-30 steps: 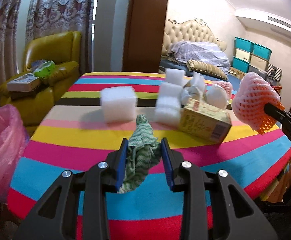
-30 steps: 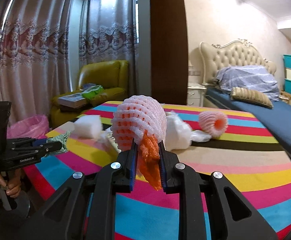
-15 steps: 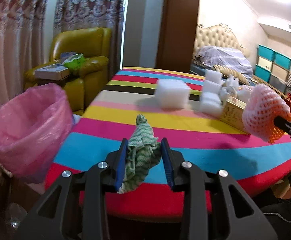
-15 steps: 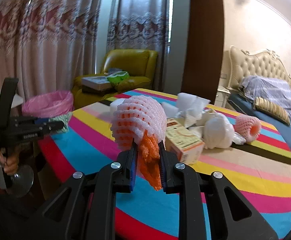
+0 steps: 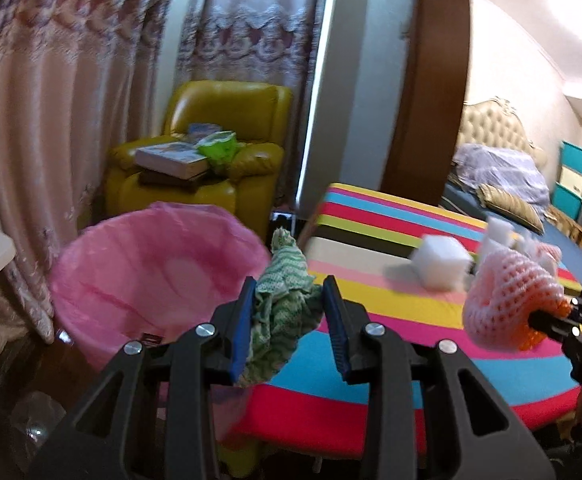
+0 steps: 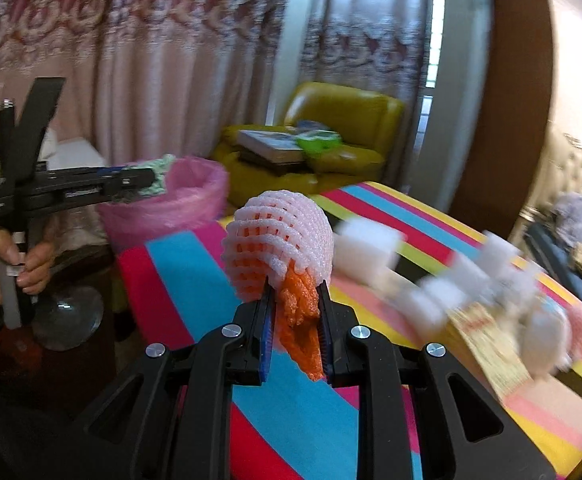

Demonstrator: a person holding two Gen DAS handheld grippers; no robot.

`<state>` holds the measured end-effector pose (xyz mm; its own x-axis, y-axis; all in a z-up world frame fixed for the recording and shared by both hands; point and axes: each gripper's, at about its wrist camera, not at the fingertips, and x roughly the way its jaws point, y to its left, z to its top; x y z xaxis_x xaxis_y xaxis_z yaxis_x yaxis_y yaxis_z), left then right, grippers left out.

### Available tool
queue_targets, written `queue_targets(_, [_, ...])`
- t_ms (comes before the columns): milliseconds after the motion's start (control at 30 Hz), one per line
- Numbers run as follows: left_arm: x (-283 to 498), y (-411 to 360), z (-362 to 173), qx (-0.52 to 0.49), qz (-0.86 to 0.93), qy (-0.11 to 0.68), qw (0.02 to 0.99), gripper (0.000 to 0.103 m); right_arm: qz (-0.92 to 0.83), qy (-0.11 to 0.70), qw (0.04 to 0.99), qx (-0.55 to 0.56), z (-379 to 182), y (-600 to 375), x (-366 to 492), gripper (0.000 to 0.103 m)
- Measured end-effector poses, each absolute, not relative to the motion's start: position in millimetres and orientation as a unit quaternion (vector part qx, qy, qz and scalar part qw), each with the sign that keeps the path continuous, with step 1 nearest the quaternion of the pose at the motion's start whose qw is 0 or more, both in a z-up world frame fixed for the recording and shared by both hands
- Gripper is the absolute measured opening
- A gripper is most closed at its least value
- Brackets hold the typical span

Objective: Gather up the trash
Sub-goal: 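Carry the cloth and foam net to the pink bin and release both, then return to the table and grasp the pink foam net with the right tool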

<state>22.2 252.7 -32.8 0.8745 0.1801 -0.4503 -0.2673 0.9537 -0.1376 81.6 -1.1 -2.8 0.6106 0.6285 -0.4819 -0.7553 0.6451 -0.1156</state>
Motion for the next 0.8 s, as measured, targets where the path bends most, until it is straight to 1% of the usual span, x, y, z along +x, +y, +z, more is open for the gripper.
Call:
queue_targets(133, [27, 297, -27, -0.104, 0.157, 0.220, 0.957, 0.034, 0.428, 0.204, 0.866, -0.159, 13, 49, 94, 0.021])
queue_targets(300, [38, 352, -27, -0.152, 0.175, 0.230, 0.945, 0.034, 0.466, 0.220, 0.844, -0.145, 33, 114, 115, 0.021])
queue_targets(433, [43, 383, -31, -0.175, 0.188, 0.238, 0.937, 0.034, 0.478, 0.235, 0.833, -0.147, 37, 164, 122, 0.021])
queue_targets(467, [44, 390, -32, -0.177, 0.193, 0.240, 0.935, 0.036, 0.480, 0.235, 0.832, -0.150, 37, 175, 123, 0.022])
queue_targets(533, [41, 396, -35, -0.180, 0.208, 0.240, 0.931, 0.045, 0.483, 0.241, 0.828, -0.151, 35, 200, 128, 0.023])
queue_targets(600, [33, 404, -35, -0.192, 0.226, 0.231, 0.927, 0.073, 0.498, 0.261, 0.816, -0.134, 31, 218, 136, 0.037])
queue_targets(633, [28, 405, -36, -0.197, 0.233, 0.224, 0.926, 0.077, 0.499, 0.265, 0.815, -0.129, 29, 222, 138, 0.061])
queue_targets(667, [22, 407, -36, -0.201, 0.240, 0.218, 0.924, 0.081, 0.497, 0.266, 0.817, -0.122, 28, 225, 140, 0.079])
queue_targets(767, [-1, 408, -36, -0.210, 0.260, 0.205, 0.920, 0.095, 0.501, 0.263, 0.817, -0.111, 26, 218, 136, 0.080])
queue_targets(800, [-7, 406, -36, -0.211, 0.266, 0.202, 0.919, 0.098, 0.498, 0.259, 0.820, -0.114, 26, 213, 134, 0.080])
